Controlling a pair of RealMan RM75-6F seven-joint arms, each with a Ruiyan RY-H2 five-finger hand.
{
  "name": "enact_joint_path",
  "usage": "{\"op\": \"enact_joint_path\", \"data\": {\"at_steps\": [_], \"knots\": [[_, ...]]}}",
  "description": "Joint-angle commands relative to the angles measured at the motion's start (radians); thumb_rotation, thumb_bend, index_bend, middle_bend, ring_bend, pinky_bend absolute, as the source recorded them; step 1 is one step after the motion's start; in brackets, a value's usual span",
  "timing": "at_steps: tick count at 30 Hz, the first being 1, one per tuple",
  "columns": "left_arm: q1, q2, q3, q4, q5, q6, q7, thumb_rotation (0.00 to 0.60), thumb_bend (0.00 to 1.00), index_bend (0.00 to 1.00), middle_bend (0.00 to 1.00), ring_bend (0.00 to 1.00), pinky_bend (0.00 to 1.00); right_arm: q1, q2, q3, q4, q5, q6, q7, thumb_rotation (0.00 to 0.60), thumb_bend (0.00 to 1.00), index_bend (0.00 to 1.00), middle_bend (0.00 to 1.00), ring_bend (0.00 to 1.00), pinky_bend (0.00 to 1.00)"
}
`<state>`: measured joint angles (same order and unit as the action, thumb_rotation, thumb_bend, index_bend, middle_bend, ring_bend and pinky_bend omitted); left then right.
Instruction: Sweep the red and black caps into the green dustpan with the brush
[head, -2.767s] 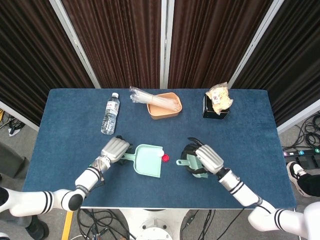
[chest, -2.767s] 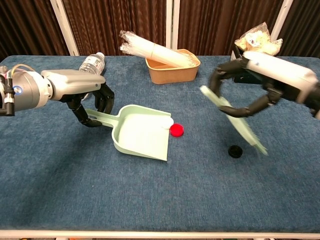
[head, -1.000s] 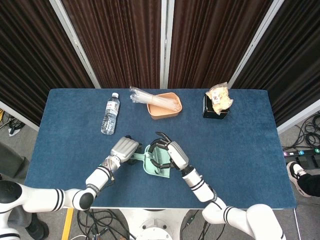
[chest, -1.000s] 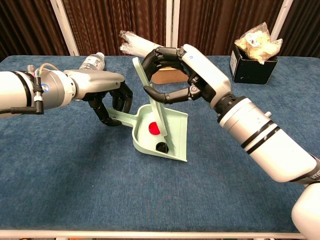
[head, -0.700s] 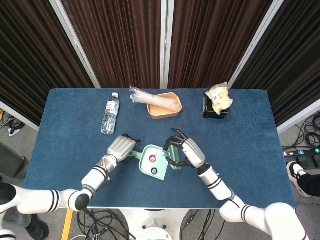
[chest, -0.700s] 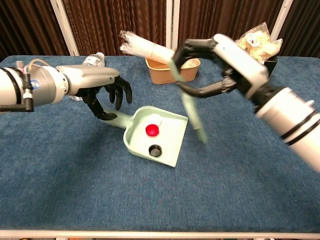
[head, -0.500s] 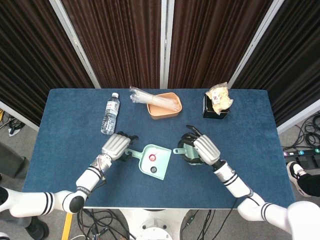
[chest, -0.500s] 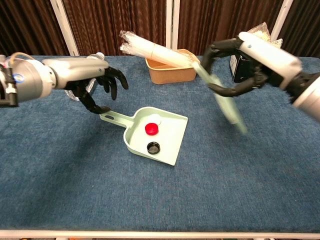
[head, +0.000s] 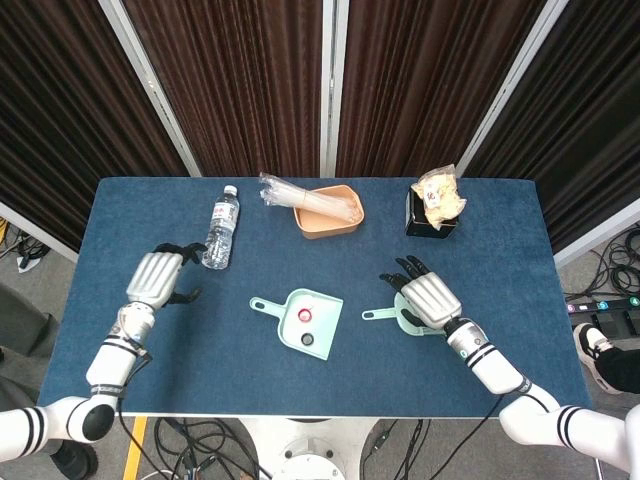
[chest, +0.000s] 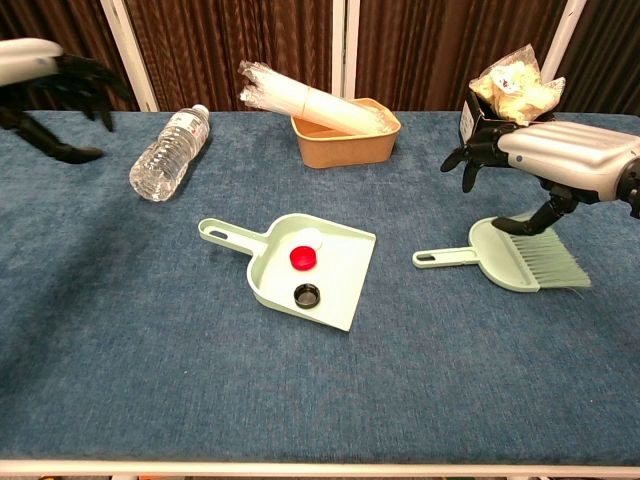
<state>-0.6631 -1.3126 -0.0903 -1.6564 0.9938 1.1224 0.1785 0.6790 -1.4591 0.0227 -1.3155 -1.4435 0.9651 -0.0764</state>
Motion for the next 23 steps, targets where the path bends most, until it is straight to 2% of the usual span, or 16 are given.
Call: {"op": "enact_joint_path", "data": {"at_steps": [1, 4, 8, 14, 19, 23], "knots": [[0.049, 0.027, 0.016, 0.017, 0.033, 0.033, -0.036, 0.600, 0.27, 0.21, 0.34, 0.28, 0.21, -0.022, 0.017, 0.012, -0.022, 0.006, 0.035, -0.014, 0.600, 0.19, 0.07, 0.22, 0.00, 0.00], [0.098, 0.038, 0.036, 0.051, 0.076, 0.080, -0.057, 0.600, 0.26, 0.21, 0.34, 0.28, 0.19, -0.066, 0.040, 0.017, -0.019, -0.020, 0.131, 0.025, 0.600, 0.21, 0.08, 0.25, 0.01, 0.00], [0.186, 0.052, 0.069, 0.103, 0.123, 0.182, -0.061, 0.600, 0.26, 0.22, 0.34, 0.28, 0.19, -0.154, 0.130, 0.010, -0.049, -0.029, 0.251, 0.112, 0.600, 0.26, 0.15, 0.28, 0.02, 0.01], [0.325, 0.076, 0.096, 0.153, 0.166, 0.308, -0.152, 0.600, 0.26, 0.22, 0.34, 0.26, 0.17, -0.313, 0.246, -0.016, -0.088, -0.043, 0.449, 0.233, 0.600, 0.28, 0.17, 0.28, 0.02, 0.01], [0.435, 0.096, 0.128, 0.130, 0.209, 0.416, -0.163, 0.600, 0.25, 0.22, 0.33, 0.24, 0.16, -0.451, 0.278, -0.030, -0.110, -0.028, 0.602, 0.291, 0.600, 0.28, 0.18, 0.28, 0.03, 0.01], [0.503, 0.104, 0.148, 0.087, 0.245, 0.488, -0.138, 0.600, 0.25, 0.22, 0.31, 0.22, 0.16, -0.524, 0.273, -0.044, -0.115, -0.036, 0.666, 0.334, 0.600, 0.28, 0.19, 0.28, 0.03, 0.02]]}}
